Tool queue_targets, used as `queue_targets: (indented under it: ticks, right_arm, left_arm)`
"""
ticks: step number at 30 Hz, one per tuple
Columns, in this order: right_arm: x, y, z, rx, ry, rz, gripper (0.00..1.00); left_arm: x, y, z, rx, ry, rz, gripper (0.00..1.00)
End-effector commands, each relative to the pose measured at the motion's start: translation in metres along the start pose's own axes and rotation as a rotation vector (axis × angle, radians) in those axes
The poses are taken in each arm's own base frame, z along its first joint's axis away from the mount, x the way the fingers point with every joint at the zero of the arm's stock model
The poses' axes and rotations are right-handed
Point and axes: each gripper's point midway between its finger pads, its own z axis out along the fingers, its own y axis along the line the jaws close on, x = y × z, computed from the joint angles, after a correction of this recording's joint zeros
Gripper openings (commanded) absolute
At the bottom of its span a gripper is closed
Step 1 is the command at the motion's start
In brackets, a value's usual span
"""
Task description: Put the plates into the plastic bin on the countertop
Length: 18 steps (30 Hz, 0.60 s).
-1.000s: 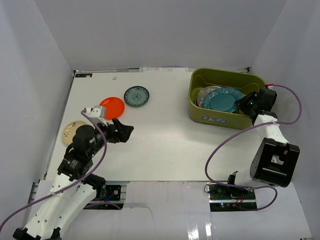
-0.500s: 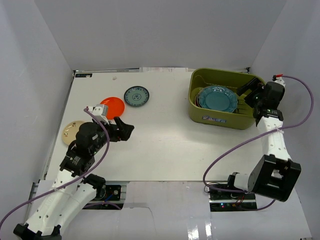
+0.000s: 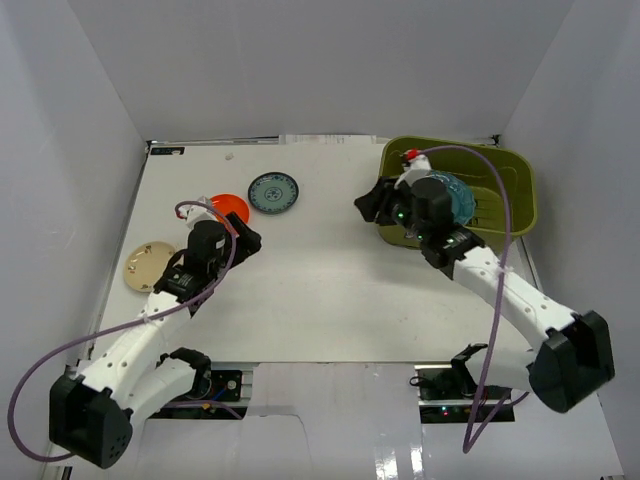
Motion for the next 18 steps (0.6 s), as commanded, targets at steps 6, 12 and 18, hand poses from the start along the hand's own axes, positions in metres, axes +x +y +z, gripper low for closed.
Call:
queue_targets:
  ticks: [6, 12, 18]
  right_arm:
    - [0.038, 0.055, 0.101, -0.024, 0.079, -0.026, 0.53]
    - [0.085, 0.054, 0.192, 0.070, 0.169, -0.001, 0.71]
    - [0.109, 0.040, 0.251, 0.150, 0.181, 0.057, 0.82]
  left_arm:
    - [-0.043, 0.077, 0.064, -0.307, -0.168, -0.273, 0.85]
    - [-0.041, 0.128, 0.100, -0.375, -0.139, -0.421, 0.79]
    - [-0.037, 0.151, 0.133, -0.442, -0.084, -0.438, 0.72]
